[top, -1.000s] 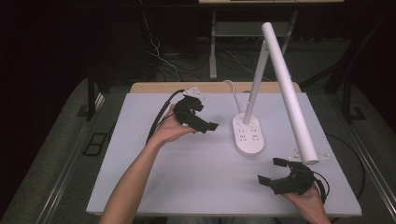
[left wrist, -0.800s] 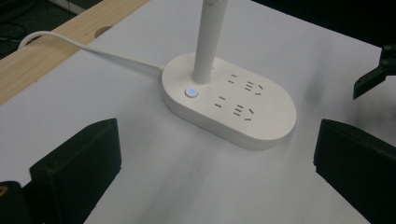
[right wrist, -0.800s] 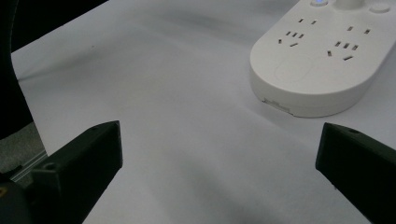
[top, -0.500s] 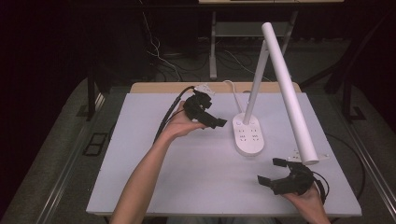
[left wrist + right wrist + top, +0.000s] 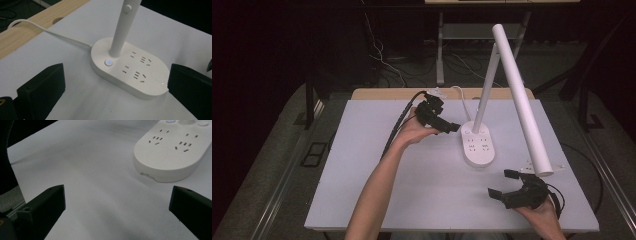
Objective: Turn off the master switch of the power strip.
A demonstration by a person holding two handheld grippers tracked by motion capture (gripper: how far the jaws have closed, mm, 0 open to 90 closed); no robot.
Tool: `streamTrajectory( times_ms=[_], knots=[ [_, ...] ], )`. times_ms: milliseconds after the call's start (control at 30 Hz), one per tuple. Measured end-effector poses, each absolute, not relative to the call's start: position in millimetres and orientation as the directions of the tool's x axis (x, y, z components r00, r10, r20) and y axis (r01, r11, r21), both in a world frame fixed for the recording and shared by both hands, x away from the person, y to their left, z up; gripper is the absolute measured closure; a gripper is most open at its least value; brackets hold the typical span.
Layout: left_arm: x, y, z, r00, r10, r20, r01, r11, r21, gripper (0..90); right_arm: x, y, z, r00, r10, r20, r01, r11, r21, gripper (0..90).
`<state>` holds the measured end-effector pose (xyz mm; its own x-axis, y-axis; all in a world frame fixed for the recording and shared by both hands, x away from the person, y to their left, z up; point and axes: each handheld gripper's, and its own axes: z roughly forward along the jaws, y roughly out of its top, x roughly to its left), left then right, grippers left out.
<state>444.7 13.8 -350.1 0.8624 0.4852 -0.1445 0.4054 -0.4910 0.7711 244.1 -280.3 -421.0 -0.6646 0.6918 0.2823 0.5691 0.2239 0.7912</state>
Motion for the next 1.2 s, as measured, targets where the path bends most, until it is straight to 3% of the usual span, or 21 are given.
streamTrajectory(
  times_ms=[400,800,933,1200],
  knots=[
    [456,1,-361,0.842,0.518,-0.152,0.433,-0.481,0.762,4.4,244,-280,-421,-0.668,0.689,0.282,0.567,0.226,0.792,0.0],
    [463,-10,-373,0.816,0.537,-0.214,0.488,-0.440,0.754,16.5,244,-279,-421,-0.672,0.687,0.278,0.565,0.232,0.792,0.0],
    [466,-10,-378,0.807,0.543,-0.232,0.504,-0.427,0.751,21.3,243,-279,-420,-0.669,0.687,0.284,0.570,0.229,0.789,0.0],
    [468,-16,-384,0.790,0.563,-0.242,0.513,-0.392,0.764,42.0,243,-279,-420,-0.670,0.686,0.284,0.567,0.226,0.792,0.0]
  ],
)
